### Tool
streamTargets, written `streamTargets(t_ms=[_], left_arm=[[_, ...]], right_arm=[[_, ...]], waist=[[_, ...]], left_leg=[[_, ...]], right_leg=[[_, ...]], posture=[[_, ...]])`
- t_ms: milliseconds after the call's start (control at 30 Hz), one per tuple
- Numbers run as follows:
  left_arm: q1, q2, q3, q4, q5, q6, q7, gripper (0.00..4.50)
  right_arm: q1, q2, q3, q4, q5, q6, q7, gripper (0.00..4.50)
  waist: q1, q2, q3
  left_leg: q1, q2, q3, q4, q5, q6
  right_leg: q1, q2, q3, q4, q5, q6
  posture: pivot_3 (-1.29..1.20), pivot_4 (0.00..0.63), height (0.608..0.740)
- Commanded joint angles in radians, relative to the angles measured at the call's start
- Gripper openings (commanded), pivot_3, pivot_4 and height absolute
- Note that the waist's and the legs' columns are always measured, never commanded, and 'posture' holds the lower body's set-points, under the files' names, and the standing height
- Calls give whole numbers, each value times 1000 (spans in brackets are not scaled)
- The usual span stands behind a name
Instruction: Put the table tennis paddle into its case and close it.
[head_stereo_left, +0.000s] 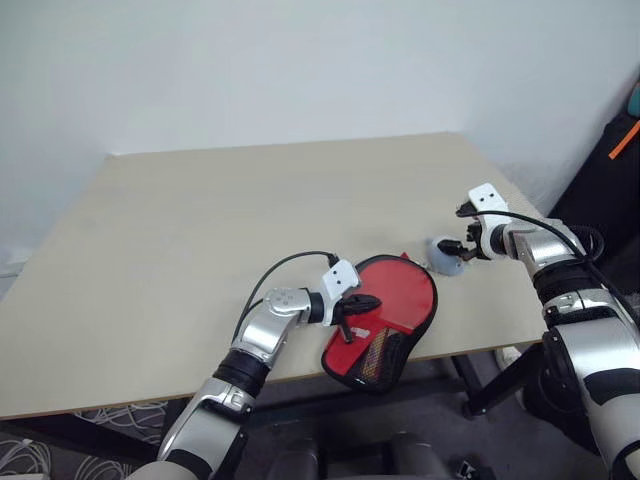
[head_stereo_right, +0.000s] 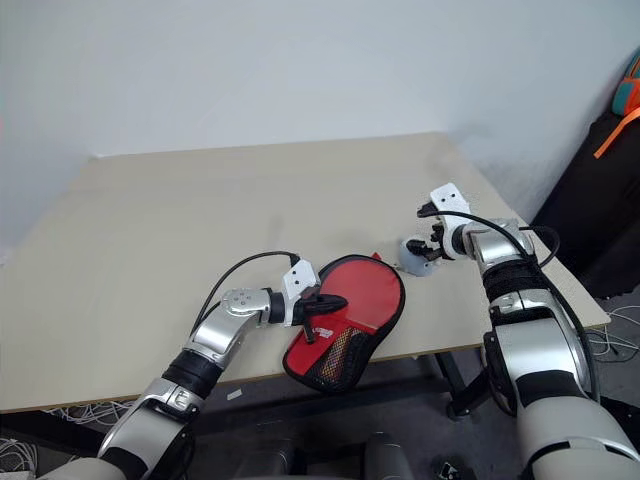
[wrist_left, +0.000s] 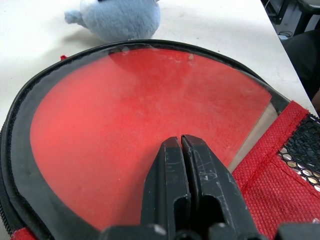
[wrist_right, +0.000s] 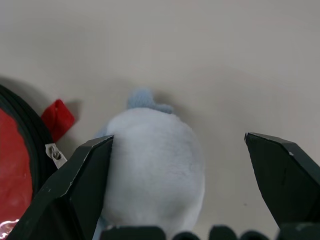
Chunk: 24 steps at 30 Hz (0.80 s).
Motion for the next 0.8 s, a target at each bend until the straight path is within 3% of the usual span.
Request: streamTargets(t_ms=[33,333,667,800], left_arm=[[24,0,-22,9,27,21,3,0],[25,-2,-24,16,30,19,8,0],[21,-7,-25,31,33,17,12,0],[19,-8,-26,35,34,17,11,0]], right_arm=[[-26,-2,11,16,-28,-22,42,4481],[59,-51,71,-139,-60,58,211,4481],[78,-85,59,-192,-68,75,211,4481],[79,-90,54,-198,-64,76,209,3613]], waist=[[0,0,0],[1,0,0],[1,0,0],[1,1,-1]], left_leg=[[0,0,0,0,0,0],[0,0,-1,0,0,0],[0,0,0,0,0,0],[0,0,0,1,0,0]], right_leg=[[0,0,0,0,0,0],[0,0,0,0,0,0],[0,0,0,0,0,0],[1,0,0,0,0,0]], posture=[[0,0,740],[0,0,740],[0,0,740],[0,0,740]])
